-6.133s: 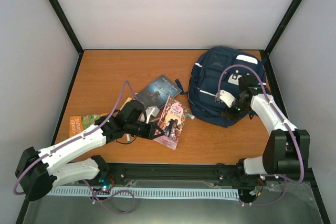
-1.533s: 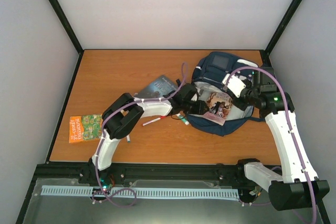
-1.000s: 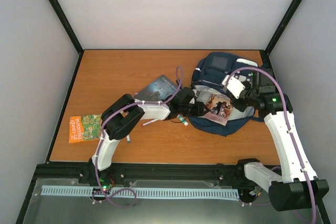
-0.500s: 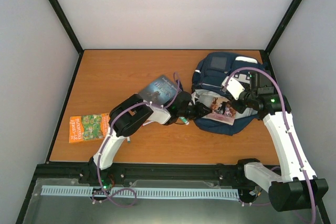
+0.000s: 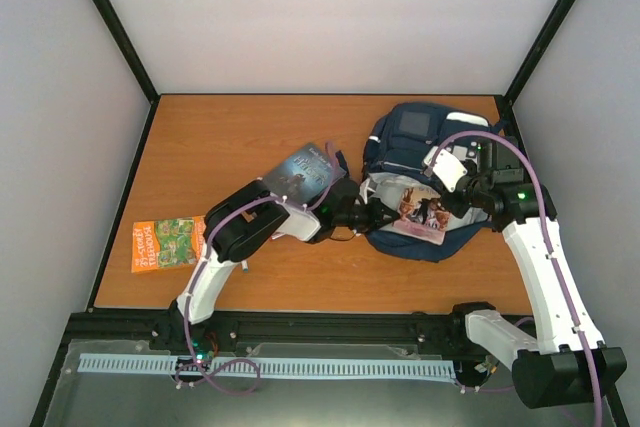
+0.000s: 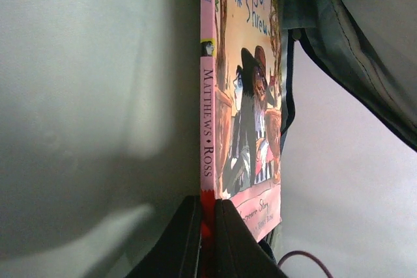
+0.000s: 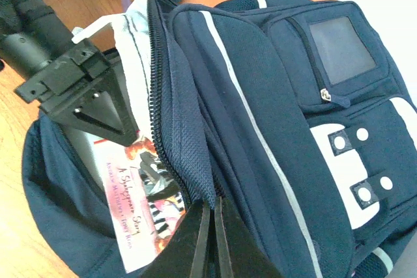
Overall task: Pack the student bag
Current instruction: Place the book in the student bag.
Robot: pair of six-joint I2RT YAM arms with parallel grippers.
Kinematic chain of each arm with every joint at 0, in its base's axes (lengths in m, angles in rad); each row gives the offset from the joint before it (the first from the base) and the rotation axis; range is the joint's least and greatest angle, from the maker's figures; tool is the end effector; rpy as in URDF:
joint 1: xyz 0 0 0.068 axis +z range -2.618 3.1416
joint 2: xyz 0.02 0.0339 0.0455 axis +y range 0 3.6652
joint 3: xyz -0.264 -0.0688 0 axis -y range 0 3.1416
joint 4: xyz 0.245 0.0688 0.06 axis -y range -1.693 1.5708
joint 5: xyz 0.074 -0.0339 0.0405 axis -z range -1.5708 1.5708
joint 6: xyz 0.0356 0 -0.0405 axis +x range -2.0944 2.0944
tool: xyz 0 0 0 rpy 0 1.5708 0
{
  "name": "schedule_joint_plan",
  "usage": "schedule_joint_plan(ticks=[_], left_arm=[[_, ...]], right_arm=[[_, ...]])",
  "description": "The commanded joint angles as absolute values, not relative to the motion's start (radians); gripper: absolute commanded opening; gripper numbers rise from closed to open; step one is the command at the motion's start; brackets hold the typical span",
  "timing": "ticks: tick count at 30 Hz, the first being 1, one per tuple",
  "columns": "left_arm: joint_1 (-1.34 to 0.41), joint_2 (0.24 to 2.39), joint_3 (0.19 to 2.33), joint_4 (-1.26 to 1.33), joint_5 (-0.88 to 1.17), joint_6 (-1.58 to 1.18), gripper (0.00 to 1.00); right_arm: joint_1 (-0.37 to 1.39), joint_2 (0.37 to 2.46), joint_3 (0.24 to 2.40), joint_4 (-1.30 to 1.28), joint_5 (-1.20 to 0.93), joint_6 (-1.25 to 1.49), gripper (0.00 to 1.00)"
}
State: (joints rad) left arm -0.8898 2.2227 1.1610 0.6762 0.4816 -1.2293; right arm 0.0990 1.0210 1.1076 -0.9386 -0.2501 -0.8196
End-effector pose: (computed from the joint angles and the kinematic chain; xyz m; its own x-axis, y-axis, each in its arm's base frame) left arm 0.2704 -0.3598 0.0990 -0.9827 -0.1137 -0.1462 0.0980 0.3505 -0.9314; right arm 0.1906 0.0278 0.3379 -0.3226 -0.7437 -0.5856 -0.7234 0.5927 -0.3541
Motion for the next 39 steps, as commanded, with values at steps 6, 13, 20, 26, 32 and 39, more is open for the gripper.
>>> schedule_joint_plan(ticks=[6,13,20,26,32,39], left_arm=[[-0.916,2.119,1.028,0.776,0.562,-1.057,0.01],[-0.917,2.095,1.050,0.761,0.559,-1.026,0.01],[-0.887,2.129,1.057,0.753,0.435,-1.093,0.01],[-0.873,2.120,1.059,0.748,0.493,-1.073,0.01],[-0.871,2.039,1.063,0.678,0.592,-1.022,0.01],[-0.871,1.870,1.035,0.521,0.484,-1.001,0.01]], right_arm=[[0.103,1.000,1.136,-0.881,-0.250,-0.810,0.03],[0.103,1.004,1.148,-0.876,-0.236,-0.803,0.03],[0.104,0.969,1.190,-0.910,-0.233,-0.811,0.03],[0.103,0.965,1.181,-0.902,-0.190,-0.835,0.03],[0.103,0.969,1.158,-0.873,-0.165,-0.841,0.03],[0.103,0.969,1.161,-0.864,-0.153,-0.839,0.03]])
